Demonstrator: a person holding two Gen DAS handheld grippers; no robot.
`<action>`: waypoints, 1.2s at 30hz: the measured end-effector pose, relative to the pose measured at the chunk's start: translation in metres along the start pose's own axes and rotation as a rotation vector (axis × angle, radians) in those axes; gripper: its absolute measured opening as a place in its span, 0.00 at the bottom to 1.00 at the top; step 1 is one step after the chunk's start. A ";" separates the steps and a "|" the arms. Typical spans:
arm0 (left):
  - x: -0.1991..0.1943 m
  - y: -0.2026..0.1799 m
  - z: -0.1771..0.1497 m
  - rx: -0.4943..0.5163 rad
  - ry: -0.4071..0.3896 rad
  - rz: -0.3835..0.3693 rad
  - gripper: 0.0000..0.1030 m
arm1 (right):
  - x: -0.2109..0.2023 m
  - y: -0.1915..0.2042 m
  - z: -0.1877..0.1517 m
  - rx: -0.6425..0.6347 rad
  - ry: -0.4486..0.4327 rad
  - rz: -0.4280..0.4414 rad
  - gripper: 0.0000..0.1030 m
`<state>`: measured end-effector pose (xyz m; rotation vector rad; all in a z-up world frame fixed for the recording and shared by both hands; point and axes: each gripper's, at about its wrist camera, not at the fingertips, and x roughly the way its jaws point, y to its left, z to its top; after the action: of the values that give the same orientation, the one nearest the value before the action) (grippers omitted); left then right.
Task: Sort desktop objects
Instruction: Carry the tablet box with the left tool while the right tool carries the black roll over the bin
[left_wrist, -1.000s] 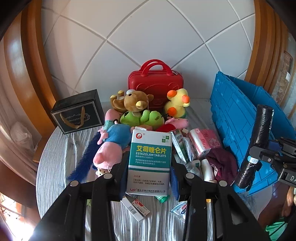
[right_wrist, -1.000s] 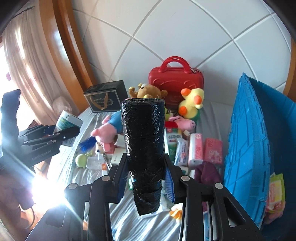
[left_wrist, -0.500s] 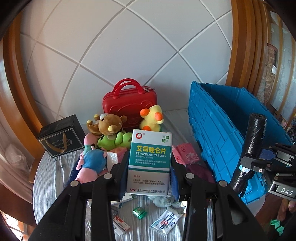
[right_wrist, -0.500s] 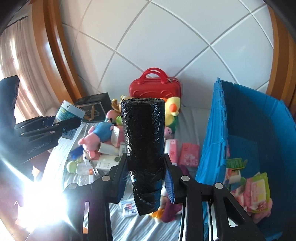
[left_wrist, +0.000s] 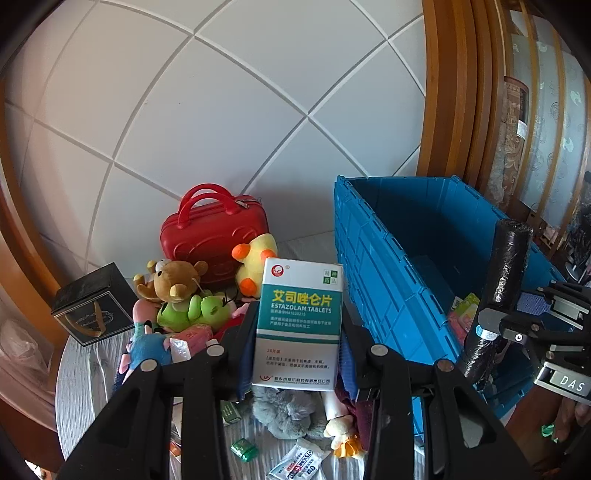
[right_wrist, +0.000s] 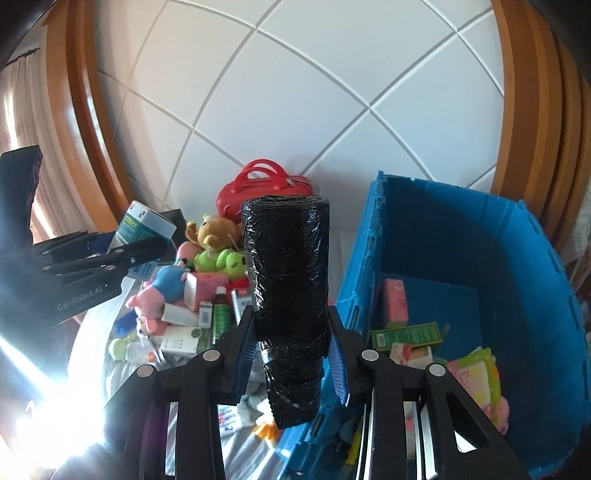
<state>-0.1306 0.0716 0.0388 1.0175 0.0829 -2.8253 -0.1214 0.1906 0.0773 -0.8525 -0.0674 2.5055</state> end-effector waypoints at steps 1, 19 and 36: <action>0.002 -0.004 0.002 0.004 0.000 -0.004 0.36 | -0.002 -0.004 0.000 0.004 0.001 -0.007 0.34; 0.025 -0.097 0.048 0.120 -0.010 -0.125 0.36 | -0.024 -0.075 -0.002 0.115 0.007 -0.131 0.34; 0.052 -0.189 0.074 0.228 0.009 -0.270 0.36 | -0.044 -0.145 -0.024 0.242 0.040 -0.271 0.34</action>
<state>-0.2442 0.2453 0.0636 1.1417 -0.1123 -3.1315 -0.0143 0.2945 0.1118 -0.7396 0.1240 2.1887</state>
